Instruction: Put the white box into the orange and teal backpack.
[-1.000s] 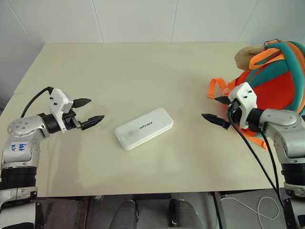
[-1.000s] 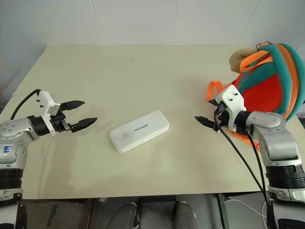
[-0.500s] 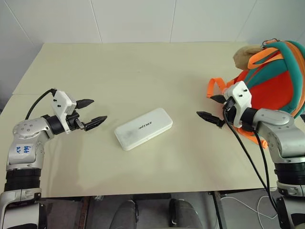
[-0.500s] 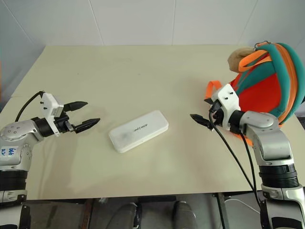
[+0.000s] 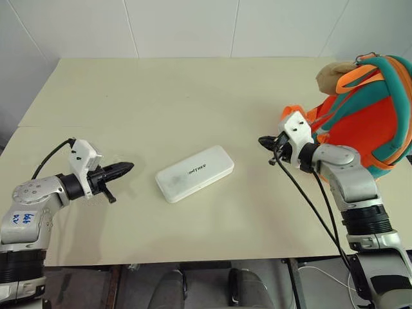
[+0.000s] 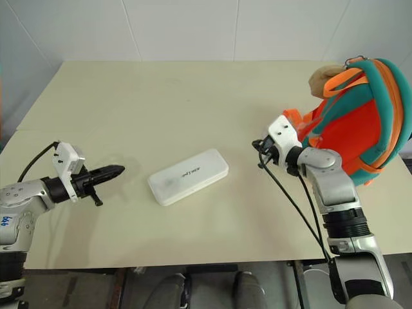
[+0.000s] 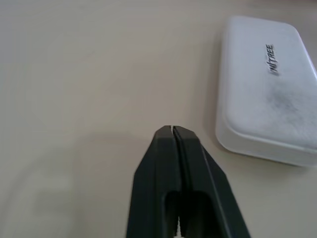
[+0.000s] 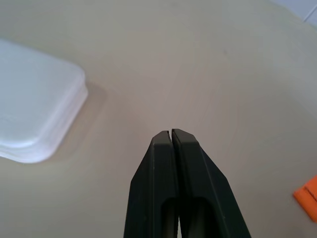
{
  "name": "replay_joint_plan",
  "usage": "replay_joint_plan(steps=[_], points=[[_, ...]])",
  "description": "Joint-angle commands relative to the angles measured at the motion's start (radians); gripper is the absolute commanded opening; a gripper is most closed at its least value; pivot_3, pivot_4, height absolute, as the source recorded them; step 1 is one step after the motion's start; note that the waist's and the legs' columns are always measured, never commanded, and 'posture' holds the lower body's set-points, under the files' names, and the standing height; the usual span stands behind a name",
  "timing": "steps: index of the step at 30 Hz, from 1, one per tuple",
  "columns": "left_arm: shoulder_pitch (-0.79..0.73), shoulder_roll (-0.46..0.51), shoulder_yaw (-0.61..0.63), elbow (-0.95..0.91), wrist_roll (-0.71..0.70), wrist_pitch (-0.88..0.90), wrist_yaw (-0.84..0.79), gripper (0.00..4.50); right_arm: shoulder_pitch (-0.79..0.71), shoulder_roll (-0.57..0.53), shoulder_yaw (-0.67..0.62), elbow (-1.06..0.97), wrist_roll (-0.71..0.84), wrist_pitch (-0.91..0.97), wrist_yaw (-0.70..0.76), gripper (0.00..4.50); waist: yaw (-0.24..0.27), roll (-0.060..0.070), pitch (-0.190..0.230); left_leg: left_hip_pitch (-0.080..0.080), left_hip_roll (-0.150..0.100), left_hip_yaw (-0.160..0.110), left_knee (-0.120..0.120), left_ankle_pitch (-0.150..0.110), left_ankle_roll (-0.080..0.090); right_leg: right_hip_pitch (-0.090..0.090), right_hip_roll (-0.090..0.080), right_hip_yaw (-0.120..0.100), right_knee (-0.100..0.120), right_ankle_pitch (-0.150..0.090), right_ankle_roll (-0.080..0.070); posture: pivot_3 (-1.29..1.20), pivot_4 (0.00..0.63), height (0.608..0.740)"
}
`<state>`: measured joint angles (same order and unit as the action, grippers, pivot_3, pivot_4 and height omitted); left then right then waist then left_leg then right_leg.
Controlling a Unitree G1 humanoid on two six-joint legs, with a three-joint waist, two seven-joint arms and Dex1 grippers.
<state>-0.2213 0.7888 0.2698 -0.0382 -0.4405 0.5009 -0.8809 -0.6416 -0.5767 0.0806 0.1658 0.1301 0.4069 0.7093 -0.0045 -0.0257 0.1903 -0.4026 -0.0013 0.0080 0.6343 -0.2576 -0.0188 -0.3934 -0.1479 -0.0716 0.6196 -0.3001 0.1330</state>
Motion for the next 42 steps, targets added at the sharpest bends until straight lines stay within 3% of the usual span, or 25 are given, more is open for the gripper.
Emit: replay_joint_plan(steps=[1,11,20,28,42], points=[[0.006,0.022,-0.014,-0.055,-0.051,0.134,-0.002,0.02,-0.034,0.030,0.020,0.047,-0.057,-0.071,-0.045,0.00,0.000,0.000,0.000,0.000,0.000,0.000,0.000,0.000,0.000,0.000,0.000,0.000,0.000,0.000,0.000,0.00,0.150,0.740],[-0.027,-0.002,-0.071,-0.086,-0.096,0.343,0.030,0.02,-0.153,0.155,0.077,0.302,-0.169,-0.164,-0.122,0.00,-0.014,0.000,0.000,0.000,0.000,0.000,0.000,0.000,-0.001,0.000,0.001,0.001,0.001,0.000,0.000,0.00,0.150,0.740],[-0.052,-0.084,-0.098,-0.095,-0.098,0.368,0.068,0.02,-0.187,0.231,0.099,0.367,-0.198,-0.193,-0.118,0.00,-0.025,0.000,0.000,0.000,0.000,0.000,-0.001,0.001,-0.002,0.000,0.001,0.002,0.000,0.000,0.000,0.00,0.150,0.740],[-0.051,-0.121,-0.119,-0.098,-0.092,0.357,0.080,0.02,-0.128,0.221,0.129,0.218,-0.169,-0.134,-0.013,0.00,-0.023,0.000,0.000,0.001,0.000,0.000,-0.001,0.001,-0.002,0.000,0.001,0.003,0.001,0.000,0.000,0.00,0.150,0.740],[-0.085,-0.092,-0.138,-0.104,-0.083,0.330,0.051,0.02,0.021,0.060,0.159,-0.163,-0.102,0.115,0.229,0.00,-0.020,0.000,0.000,0.001,0.000,0.000,0.000,0.000,-0.001,0.000,0.001,0.003,0.001,0.000,0.000,0.00,0.150,0.740]])
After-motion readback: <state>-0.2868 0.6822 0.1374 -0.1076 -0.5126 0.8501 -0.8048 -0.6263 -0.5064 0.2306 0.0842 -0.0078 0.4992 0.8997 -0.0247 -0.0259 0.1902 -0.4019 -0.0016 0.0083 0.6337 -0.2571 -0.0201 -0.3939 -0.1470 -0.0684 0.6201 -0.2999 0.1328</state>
